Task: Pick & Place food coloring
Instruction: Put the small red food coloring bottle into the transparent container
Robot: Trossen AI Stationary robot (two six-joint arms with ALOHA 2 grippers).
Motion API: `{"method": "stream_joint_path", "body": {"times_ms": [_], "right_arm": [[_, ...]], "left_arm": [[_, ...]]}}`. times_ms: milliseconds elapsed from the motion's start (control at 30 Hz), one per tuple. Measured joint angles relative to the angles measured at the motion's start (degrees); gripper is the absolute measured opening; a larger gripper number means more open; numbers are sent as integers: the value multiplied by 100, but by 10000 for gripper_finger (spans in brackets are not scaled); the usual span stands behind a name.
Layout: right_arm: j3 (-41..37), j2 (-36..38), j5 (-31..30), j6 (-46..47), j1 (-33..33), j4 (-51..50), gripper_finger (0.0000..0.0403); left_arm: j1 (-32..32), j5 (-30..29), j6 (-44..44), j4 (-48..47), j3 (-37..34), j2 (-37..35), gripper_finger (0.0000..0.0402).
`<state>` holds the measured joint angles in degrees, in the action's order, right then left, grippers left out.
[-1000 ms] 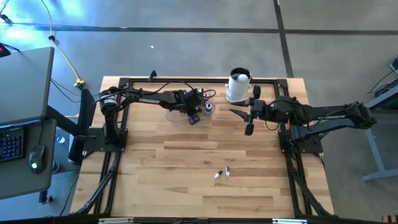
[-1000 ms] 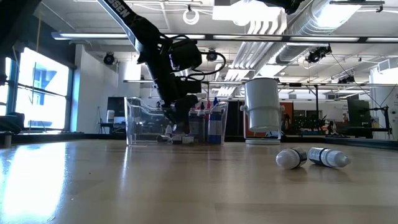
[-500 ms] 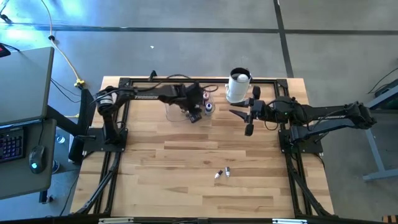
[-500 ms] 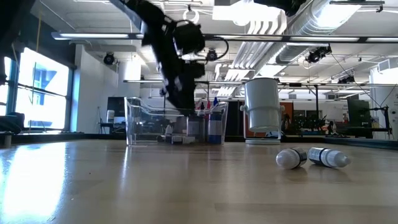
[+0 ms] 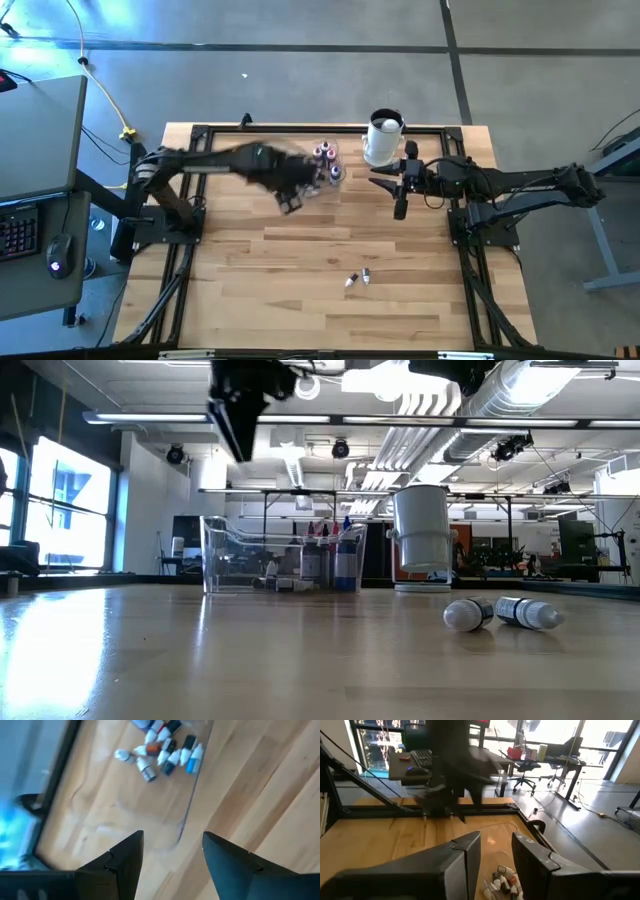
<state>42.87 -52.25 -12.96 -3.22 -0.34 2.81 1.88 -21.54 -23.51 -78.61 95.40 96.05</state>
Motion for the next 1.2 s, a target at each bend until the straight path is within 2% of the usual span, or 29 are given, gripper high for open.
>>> {"method": "stream_joint_path", "body": {"times_ms": [133,267,333,433,533,633,767,1000,1200], "right_arm": [[-1,-186,79,-22,0,-79,103],[-78,-792,714,-353,-4,177,103],[-13,-1135,1190,-698,-2,559,103],[309,-1636,2274,-1092,39,931,103],[546,-2150,3138,-768,174,616,103],[544,-2633,3521,-838,373,302,103],[494,-3284,3610,-1255,631,169,103],[493,-4407,3605,-599,1114,112,103],[490,-4785,3463,-427,1352,92,103]], "left_arm": [[-1153,-807,-1186,-364,-748,-519,199],[-2226,-1290,-2711,-451,-1714,-1014,199],[-2673,-1361,-3467,-330,-2127,-1222,199],[-3236,-1381,-4448,-228,-2608,-1370,199],[-3613,-1330,-5007,-193,-2817,-1384,199],[-3817,-1326,-5234,-44,-2868,-1382,199],[-3829,-1436,-5328,320,-2873,-1383,199],[-3828,-1530,-5326,542,-2873,-1381,199],[-3828,-1546,-5327,553,-2873,-1381,199]]}}
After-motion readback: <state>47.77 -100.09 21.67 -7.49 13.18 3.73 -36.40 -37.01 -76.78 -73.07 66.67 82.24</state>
